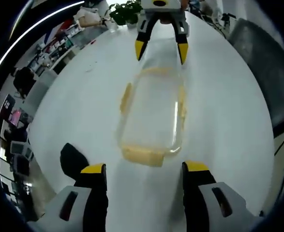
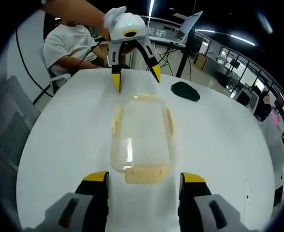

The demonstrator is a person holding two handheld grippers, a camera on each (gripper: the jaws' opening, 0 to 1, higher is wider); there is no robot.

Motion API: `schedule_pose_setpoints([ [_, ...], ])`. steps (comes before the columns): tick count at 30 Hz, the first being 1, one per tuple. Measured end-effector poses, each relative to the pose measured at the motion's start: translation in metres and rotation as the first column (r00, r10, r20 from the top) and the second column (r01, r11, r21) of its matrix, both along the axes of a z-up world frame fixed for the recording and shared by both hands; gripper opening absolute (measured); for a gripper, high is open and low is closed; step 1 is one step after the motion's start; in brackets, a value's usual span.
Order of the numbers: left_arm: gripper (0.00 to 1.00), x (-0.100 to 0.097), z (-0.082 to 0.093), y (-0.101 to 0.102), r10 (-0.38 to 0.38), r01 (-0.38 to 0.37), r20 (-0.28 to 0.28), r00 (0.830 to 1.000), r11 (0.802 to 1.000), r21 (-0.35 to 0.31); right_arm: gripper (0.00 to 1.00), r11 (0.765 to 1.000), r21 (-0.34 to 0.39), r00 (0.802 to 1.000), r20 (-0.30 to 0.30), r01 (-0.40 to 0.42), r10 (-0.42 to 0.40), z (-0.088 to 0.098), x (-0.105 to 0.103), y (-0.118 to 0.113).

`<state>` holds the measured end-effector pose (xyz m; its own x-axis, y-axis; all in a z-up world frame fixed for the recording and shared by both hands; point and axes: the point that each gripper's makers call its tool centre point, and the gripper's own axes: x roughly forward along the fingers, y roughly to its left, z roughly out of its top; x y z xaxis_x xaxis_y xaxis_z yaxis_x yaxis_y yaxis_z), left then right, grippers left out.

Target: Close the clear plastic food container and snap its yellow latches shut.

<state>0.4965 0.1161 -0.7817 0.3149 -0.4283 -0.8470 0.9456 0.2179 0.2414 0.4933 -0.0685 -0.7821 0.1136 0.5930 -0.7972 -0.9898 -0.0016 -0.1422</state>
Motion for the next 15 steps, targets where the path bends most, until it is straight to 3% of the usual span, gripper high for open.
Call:
schedule_pose_setpoints([
  [15,0.57,0.009,-0.007,-0.006,-0.066,0.067,-0.030,0.997,0.997,0.024,0.53,0.999,-0.045,0.999,-0.016,-0.028,0.028,-0.008,0.004,0.011],
])
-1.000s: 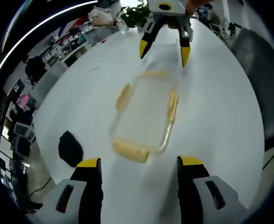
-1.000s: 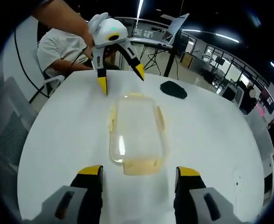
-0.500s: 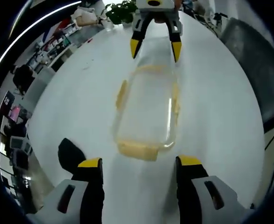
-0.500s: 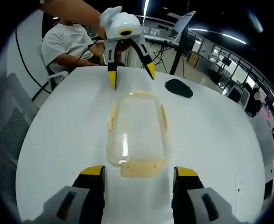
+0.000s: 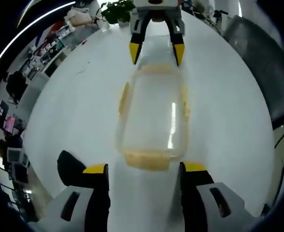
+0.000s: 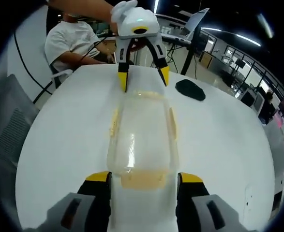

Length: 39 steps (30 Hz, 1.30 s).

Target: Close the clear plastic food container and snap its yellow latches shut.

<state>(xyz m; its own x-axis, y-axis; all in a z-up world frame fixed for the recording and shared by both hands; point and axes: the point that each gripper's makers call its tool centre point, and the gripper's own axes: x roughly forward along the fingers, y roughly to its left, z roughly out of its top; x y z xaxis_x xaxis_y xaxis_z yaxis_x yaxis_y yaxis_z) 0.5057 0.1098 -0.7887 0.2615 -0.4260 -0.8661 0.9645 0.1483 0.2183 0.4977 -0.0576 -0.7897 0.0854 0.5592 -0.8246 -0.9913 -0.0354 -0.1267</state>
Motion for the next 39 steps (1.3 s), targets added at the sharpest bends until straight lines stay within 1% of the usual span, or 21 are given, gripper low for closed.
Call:
schedule_pose_setpoints([
  [2,0.57,-0.001,-0.001,-0.001,-0.011,0.011,-0.009,1.000,1.000,0.006,0.53,1.000,-0.014,1.000,-0.010,0.003,-0.003,-0.003,0.000,-0.001],
  [3,0.57,-0.001,-0.002,-0.001,-0.014,0.014,-0.012,1.000,1.000,0.008,0.53,0.999,-0.045,1.000,-0.009,-0.003,0.003,-0.007,0.000,-0.004],
  [4,0.57,-0.002,-0.003,-0.001,-0.019,0.019,-0.022,1.000,1.000,0.010,0.51,0.998,-0.063,1.000,-0.009,-0.012,0.011,-0.009,-0.001,-0.006],
  [5,0.57,-0.002,-0.003,-0.002,-0.023,0.024,-0.028,0.999,1.000,0.011,0.50,0.998,-0.066,1.000,-0.023,-0.016,0.015,-0.011,-0.004,-0.006],
  [9,0.57,-0.002,-0.006,-0.002,-0.040,0.040,-0.037,0.999,0.999,0.017,0.50,0.997,-0.076,1.000,-0.027,-0.019,0.017,-0.014,-0.003,-0.005],
  [10,0.56,-0.002,-0.007,-0.003,-0.045,0.046,-0.044,0.998,0.999,0.020,0.50,0.998,-0.070,0.999,-0.039,-0.003,0.000,-0.013,-0.001,-0.004],
  [14,0.56,-0.001,-0.007,-0.005,-0.050,0.051,-0.059,0.997,0.999,0.011,0.51,0.997,-0.073,0.999,-0.053,0.007,-0.011,-0.014,0.001,-0.002],
  [17,0.54,-0.001,-0.008,-0.006,-0.053,0.053,-0.087,0.995,0.999,-0.002,0.49,0.997,-0.077,0.996,-0.082,0.014,-0.021,-0.016,0.000,-0.002],
  [21,0.55,0.000,-0.006,-0.010,-0.044,0.042,-0.099,0.994,0.999,-0.018,0.47,0.997,-0.075,0.992,-0.122,0.025,-0.034,-0.017,-0.001,-0.003],
  [23,0.53,0.001,-0.006,-0.011,-0.042,0.040,-0.111,0.993,0.999,-0.026,0.47,0.997,-0.073,0.993,-0.118,0.016,-0.025,-0.017,-0.002,-0.002],
  [24,0.51,-0.002,-0.007,-0.011,-0.052,0.050,-0.127,0.991,0.999,-0.022,0.46,0.997,-0.074,0.993,-0.119,0.017,-0.026,-0.017,-0.002,-0.002],
  [28,0.50,-0.004,-0.007,-0.012,-0.067,0.064,-0.138,0.988,0.998,-0.022,0.46,0.997,-0.074,0.993,-0.118,0.012,-0.021,-0.017,-0.001,-0.001],
  [29,0.48,-0.006,-0.007,-0.012,-0.068,0.066,-0.147,0.987,0.998,-0.023,0.45,0.997,-0.073,0.993,-0.118,0.010,-0.018,-0.017,-0.001,-0.001],
  [30,0.44,-0.011,-0.009,-0.012,-0.065,0.061,-0.180,0.981,0.998,-0.026,0.45,0.997,-0.072,0.993,-0.118,0.007,-0.016,-0.017,-0.001,-0.001],
  [31,0.43,-0.019,-0.010,-0.014,-0.049,0.041,-0.227,0.973,0.998,-0.039,0.45,0.998,-0.069,0.993,-0.117,0.000,-0.008,-0.017,-0.001,-0.002],
  [32,0.43,-0.012,-0.007,-0.013,-0.061,0.056,-0.188,0.980,0.998,-0.031,0.44,0.998,-0.069,0.993,-0.116,-0.006,-0.002,-0.017,-0.001,-0.002],
  [34,0.43,-0.012,-0.006,-0.014,-0.060,0.055,-0.188,0.980,0.998,-0.031,0.43,0.998,-0.068,0.993,-0.118,-0.005,-0.003,-0.017,-0.001,-0.002],
  [36,0.43,-0.013,-0.005,-0.014,-0.069,0.065,-0.190,0.979,0.997,-0.027,0.37,0.997,-0.076,0.994,-0.112,-0.011,0.003,-0.016,0.000,-0.004],
  [39,0.42,-0.012,-0.004,-0.014,-0.060,0.057,-0.197,0.978,0.998,-0.019,0.37,0.998,-0.068,0.993,-0.118,-0.014,0.006,-0.016,0.001,-0.003],
])
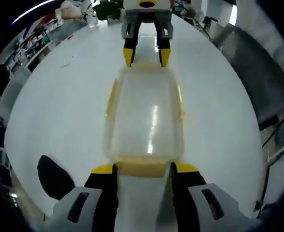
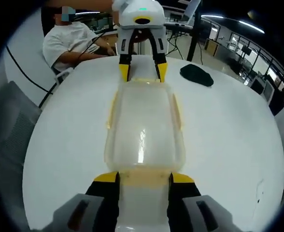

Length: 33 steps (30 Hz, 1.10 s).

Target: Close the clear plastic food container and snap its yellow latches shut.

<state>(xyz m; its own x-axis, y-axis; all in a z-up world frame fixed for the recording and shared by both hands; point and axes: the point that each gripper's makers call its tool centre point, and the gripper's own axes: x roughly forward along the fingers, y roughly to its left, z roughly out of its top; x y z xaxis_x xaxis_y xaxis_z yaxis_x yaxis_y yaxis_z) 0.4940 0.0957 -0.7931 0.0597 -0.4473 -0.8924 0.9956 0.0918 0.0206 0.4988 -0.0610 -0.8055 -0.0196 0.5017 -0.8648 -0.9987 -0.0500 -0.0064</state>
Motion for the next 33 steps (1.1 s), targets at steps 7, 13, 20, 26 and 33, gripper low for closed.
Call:
schedule_pose_setpoints([
  [7,0.37,0.003,-0.007,-0.001,0.004,-0.004,-0.004,1.000,1.000,0.015,0.37,1.000,-0.003,1.000,-0.001,-0.012,0.012,0.001,-0.001,0.000],
  [13,0.37,0.003,-0.010,0.000,-0.014,0.014,0.000,1.000,1.000,0.017,0.38,0.999,-0.023,1.000,0.000,-0.023,0.023,0.000,-0.001,0.000],
  [20,0.38,0.003,-0.011,0.001,-0.060,0.060,-0.005,0.998,0.996,0.070,0.38,0.999,-0.023,1.000,-0.001,-0.030,0.030,0.000,-0.001,-0.001],
  [26,0.38,0.004,-0.011,0.005,-0.053,0.053,-0.004,0.999,0.996,0.070,0.37,0.999,-0.032,1.000,-0.003,-0.015,0.015,-0.001,-0.002,0.000],
  [33,0.37,0.006,-0.011,0.007,-0.004,0.003,0.009,1.000,0.995,0.100,0.36,0.997,-0.073,1.000,-0.002,-0.004,0.004,-0.001,-0.001,-0.001],
])
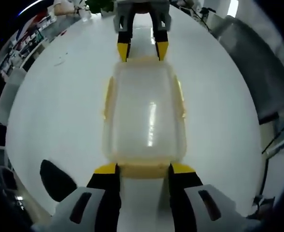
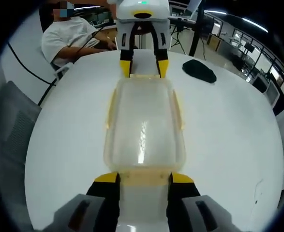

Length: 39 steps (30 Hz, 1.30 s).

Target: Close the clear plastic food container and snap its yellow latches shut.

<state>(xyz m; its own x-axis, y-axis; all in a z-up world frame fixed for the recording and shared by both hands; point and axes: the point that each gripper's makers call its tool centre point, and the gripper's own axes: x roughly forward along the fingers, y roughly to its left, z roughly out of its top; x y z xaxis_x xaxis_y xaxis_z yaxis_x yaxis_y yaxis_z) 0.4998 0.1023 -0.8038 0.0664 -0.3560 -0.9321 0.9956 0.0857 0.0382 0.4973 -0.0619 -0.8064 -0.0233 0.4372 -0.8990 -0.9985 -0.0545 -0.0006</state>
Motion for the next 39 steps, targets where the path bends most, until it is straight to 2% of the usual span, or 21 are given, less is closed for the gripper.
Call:
schedule_pose_setpoints([
  [2,0.36,0.000,0.001,-0.001,-0.008,0.008,0.017,1.000,1.000,0.002,0.35,1.000,-0.011,1.000,0.006,0.009,-0.009,0.001,-0.001,-0.001],
  [4,0.36,0.002,0.003,-0.002,-0.016,0.015,0.047,0.999,0.999,0.038,0.35,1.000,-0.015,1.000,0.013,0.015,-0.015,0.001,0.000,-0.001],
  [6,0.36,0.002,0.008,-0.006,-0.009,0.008,0.045,0.999,0.999,0.034,0.35,0.999,-0.035,0.999,0.043,0.007,-0.006,0.002,0.001,-0.005],
  [10,0.36,0.001,0.016,-0.011,-0.025,0.023,0.051,0.998,0.999,0.040,0.35,0.999,-0.035,1.000,0.031,0.008,-0.007,0.005,-0.002,-0.010],
  [21,0.36,-0.006,0.033,-0.016,-0.015,0.012,0.050,0.999,0.998,0.063,0.35,1.000,-0.019,0.998,0.056,0.003,-0.002,0.027,-0.007,-0.015],
  [33,0.36,-0.010,0.059,-0.027,-0.012,0.006,0.092,0.996,0.998,0.069,0.35,1.000,-0.002,0.996,0.086,0.010,-0.010,0.053,-0.010,-0.026],
  [39,0.36,-0.012,0.070,-0.039,-0.013,0.005,0.112,0.994,0.998,0.066,0.35,1.000,-0.005,0.995,0.097,0.009,-0.009,0.059,-0.011,-0.038],
])
